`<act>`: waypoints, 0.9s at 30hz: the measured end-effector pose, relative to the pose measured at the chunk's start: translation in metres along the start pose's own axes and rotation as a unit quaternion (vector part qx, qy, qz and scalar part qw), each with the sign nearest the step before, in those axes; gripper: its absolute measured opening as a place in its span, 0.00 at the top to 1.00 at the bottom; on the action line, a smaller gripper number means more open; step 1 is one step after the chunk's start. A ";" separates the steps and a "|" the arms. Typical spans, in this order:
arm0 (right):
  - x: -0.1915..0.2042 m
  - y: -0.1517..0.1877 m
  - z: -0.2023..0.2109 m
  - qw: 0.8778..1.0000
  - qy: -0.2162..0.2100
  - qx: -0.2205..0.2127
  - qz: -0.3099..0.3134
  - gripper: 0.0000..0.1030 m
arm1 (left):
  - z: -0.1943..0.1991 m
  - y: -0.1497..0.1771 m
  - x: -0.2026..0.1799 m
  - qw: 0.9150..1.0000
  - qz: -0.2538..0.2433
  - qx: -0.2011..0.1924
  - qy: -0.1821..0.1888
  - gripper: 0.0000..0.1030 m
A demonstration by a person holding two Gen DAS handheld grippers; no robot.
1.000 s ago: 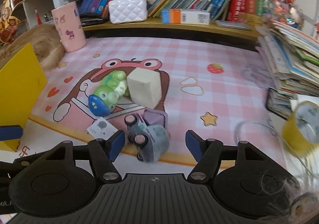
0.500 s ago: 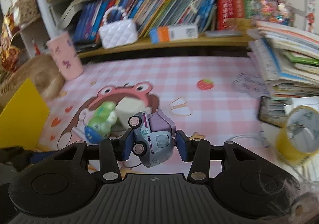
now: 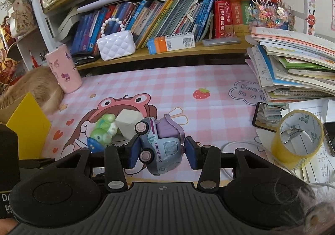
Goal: Organize objects
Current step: 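Grasp the grey-purple toy car with the right gripper while the left grasps the white card box, then carry the toy car and white card box over the yellow box with both grippers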
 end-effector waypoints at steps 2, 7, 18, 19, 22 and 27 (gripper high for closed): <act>0.003 0.000 0.004 1.000 0.000 -0.001 -0.001 0.59 | 0.010 -0.002 0.004 1.000 0.011 -0.010 0.005 0.45; 0.017 0.004 0.013 1.000 -0.005 0.004 0.005 0.59 | 0.038 -0.002 0.020 0.999 0.031 -0.023 0.013 0.45; 0.076 0.033 0.027 0.998 -0.026 0.056 0.030 0.59 | 0.094 0.031 0.074 0.997 0.079 -0.023 0.001 0.45; 0.082 0.036 0.029 0.997 -0.031 0.057 0.035 0.59 | 0.098 0.035 0.078 0.996 0.081 -0.022 -0.001 0.45; 0.102 0.041 0.036 0.996 -0.043 0.059 0.050 0.59 | 0.112 0.044 0.092 0.996 0.087 -0.023 -0.002 0.45; 0.137 0.048 0.048 0.994 -0.062 0.061 0.066 0.59 | 0.135 0.054 0.115 0.995 0.099 -0.031 -0.004 0.45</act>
Point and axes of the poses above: each gripper's, at about its wrist camera, not at the fingertips, and z roughly against the way its jaws point, x to its left, y to its underside, the point moved 6 cm from there along -z, roughly the way its jaws point, and after that the axes turned 15 degrees about z, right-handed, at the moved point
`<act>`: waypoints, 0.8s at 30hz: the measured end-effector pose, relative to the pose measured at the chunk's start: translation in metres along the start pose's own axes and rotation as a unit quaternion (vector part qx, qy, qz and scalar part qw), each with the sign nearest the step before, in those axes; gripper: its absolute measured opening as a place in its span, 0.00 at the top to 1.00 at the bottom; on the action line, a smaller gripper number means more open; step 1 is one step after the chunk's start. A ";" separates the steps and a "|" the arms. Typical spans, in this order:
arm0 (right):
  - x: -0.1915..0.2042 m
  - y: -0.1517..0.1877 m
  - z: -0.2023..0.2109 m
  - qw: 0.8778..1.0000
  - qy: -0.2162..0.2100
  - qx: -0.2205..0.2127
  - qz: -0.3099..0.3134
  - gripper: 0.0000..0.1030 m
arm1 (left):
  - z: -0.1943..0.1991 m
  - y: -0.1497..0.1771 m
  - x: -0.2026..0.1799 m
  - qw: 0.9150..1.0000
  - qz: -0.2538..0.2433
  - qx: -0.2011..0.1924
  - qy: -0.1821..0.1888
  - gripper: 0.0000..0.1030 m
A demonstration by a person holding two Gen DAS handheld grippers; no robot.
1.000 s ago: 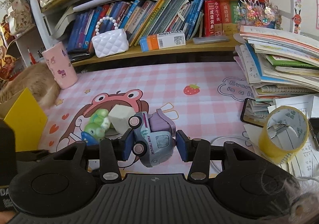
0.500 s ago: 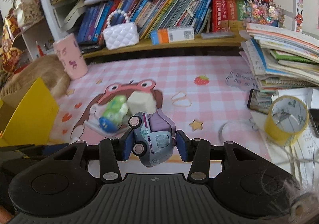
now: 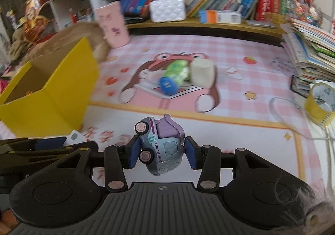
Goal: Organize objects
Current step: 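Carry the toy car and white card box over the yellow box with both grippers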
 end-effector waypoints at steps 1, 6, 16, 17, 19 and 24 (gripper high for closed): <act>0.008 0.001 0.002 1.000 -0.004 0.000 0.001 0.59 | 0.004 0.000 0.005 1.000 0.002 -0.003 -0.001 0.45; 0.046 0.006 0.009 1.000 -0.017 0.000 0.011 0.59 | 0.026 0.004 0.033 1.000 0.010 -0.015 -0.006 0.45; 0.117 0.016 0.024 0.999 -0.036 -0.002 0.035 0.59 | 0.068 0.019 0.091 0.999 0.031 -0.025 -0.021 0.45; 0.124 0.017 0.025 0.999 -0.037 -0.003 0.036 0.59 | 0.072 0.020 0.096 0.999 0.030 -0.028 -0.022 0.45; 0.135 0.019 0.028 0.998 -0.039 -0.005 0.038 0.59 | 0.081 0.021 0.105 0.999 0.030 -0.033 -0.023 0.45; 0.162 0.021 0.037 0.998 -0.041 -0.015 0.045 0.59 | 0.098 0.025 0.125 0.998 0.031 -0.042 -0.024 0.45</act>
Point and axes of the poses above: each gripper's, at about its wrist camera, not at the fingertips, and z roughly against the way its jaws point, x to its left, y to its underside, the point moved 6 cm from there along -z, roughly the way its jaws point, and after that the axes turned 15 degrees about z, right-handed, at the moved point
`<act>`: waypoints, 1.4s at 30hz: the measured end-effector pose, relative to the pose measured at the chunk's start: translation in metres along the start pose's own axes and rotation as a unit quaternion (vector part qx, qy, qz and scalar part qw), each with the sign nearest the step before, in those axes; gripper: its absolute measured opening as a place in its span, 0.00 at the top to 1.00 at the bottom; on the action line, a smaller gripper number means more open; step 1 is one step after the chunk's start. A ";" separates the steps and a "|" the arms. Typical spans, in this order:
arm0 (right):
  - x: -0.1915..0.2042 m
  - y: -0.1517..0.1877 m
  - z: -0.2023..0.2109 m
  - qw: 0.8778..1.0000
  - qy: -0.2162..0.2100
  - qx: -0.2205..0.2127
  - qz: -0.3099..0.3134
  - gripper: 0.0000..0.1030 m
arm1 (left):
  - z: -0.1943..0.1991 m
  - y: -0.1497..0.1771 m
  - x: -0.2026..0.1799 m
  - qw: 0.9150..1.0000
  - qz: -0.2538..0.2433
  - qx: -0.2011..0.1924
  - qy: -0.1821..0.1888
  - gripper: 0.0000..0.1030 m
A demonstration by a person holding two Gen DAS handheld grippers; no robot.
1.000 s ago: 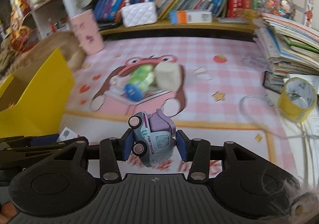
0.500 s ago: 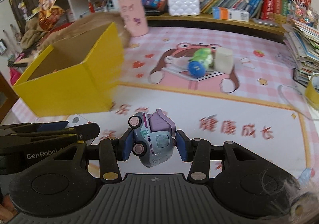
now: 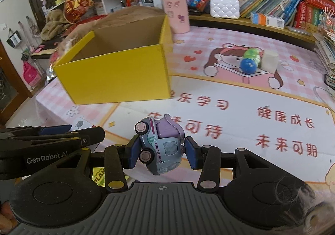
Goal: Organize objects
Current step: 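Carry the toy car and white card box over the yellow box with both grippers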
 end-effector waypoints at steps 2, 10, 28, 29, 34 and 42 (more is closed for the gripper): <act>0.009 -0.001 0.003 1.000 0.002 -0.006 0.002 0.59 | 0.007 -0.001 0.007 1.000 0.001 -0.008 0.000 0.45; 0.038 -0.003 0.011 1.000 0.003 -0.017 0.008 0.59 | 0.030 -0.005 0.036 0.999 0.009 -0.033 0.000 0.45; 0.062 -0.038 0.016 0.998 0.001 -0.047 0.038 0.59 | 0.056 -0.040 0.053 0.995 0.008 -0.100 0.009 0.45; 0.060 -0.042 0.015 0.998 0.001 -0.049 0.040 0.59 | 0.055 -0.045 0.052 0.994 0.010 -0.105 0.010 0.45; 0.049 -0.068 0.008 0.997 -0.001 -0.068 0.049 0.59 | 0.050 -0.067 0.048 0.992 0.015 -0.127 0.008 0.45; 0.028 -0.110 -0.015 0.995 -0.006 -0.088 0.050 0.59 | 0.024 -0.103 0.037 0.990 0.018 -0.140 -0.002 0.45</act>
Point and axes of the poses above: each gripper's, at about its wrist camera, not at the fingertips, and z roughly against the way its jaws point, x to its left, y to its underside, the point moved 6 cm from there along -z, roughly the way its jaws point, and after that the axes turned 15 degrees about z, right-handed, at the moved point
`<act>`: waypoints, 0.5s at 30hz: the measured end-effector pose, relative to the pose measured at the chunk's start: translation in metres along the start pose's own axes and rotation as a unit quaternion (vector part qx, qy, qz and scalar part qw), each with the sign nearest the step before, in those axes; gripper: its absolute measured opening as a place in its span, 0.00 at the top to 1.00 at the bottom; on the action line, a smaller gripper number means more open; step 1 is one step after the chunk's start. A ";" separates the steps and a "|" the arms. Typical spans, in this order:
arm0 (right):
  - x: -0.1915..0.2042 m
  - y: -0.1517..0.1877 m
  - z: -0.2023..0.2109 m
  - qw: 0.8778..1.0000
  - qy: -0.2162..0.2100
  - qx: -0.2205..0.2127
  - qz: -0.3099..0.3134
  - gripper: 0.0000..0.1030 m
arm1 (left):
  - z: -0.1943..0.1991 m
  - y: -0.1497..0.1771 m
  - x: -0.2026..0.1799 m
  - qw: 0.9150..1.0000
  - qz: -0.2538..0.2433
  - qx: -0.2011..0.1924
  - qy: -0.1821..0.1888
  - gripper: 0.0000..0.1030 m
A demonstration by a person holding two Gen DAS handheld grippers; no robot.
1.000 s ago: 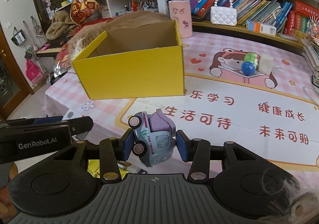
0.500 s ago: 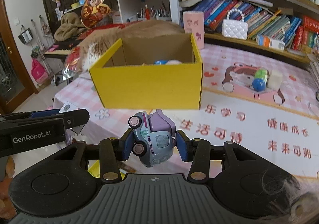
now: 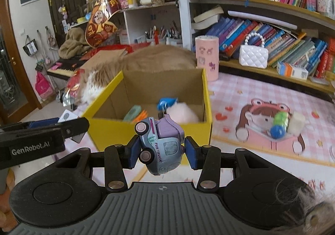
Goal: Organize objects
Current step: 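Carry the toy car and white card box over the yellow box with both grippers, then open both grippers to drop the toy car and card box into the box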
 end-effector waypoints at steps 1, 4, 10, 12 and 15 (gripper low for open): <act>-0.003 -0.004 -0.004 1.000 -0.002 -0.003 0.000 0.59 | -0.005 -0.002 -0.002 1.000 -0.001 -0.001 -0.002 0.45; -0.015 -0.016 -0.018 1.000 -0.008 -0.009 0.003 0.59 | -0.019 -0.010 -0.009 1.000 -0.002 -0.006 -0.007 0.45; -0.035 -0.038 -0.048 1.000 -0.021 -0.016 0.015 0.59 | -0.049 -0.017 -0.020 1.000 -0.007 -0.007 -0.024 0.45; -0.040 -0.044 -0.058 0.999 -0.026 -0.016 0.019 0.59 | -0.058 -0.018 -0.022 0.999 -0.005 -0.004 -0.032 0.45; -0.046 -0.051 -0.075 0.999 -0.036 -0.013 0.022 0.59 | -0.070 -0.016 -0.022 0.999 -0.007 0.003 -0.047 0.45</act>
Point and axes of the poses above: each gripper's, at about its wrist camera, not at the fingertips, and z roughly against the way its jaws point, x to its left, y to its underside, the point moved 6 cm from there along -z, roughly the way its jaws point, and after that the axes turned 15 degrees about z, right-handed, at the moved point
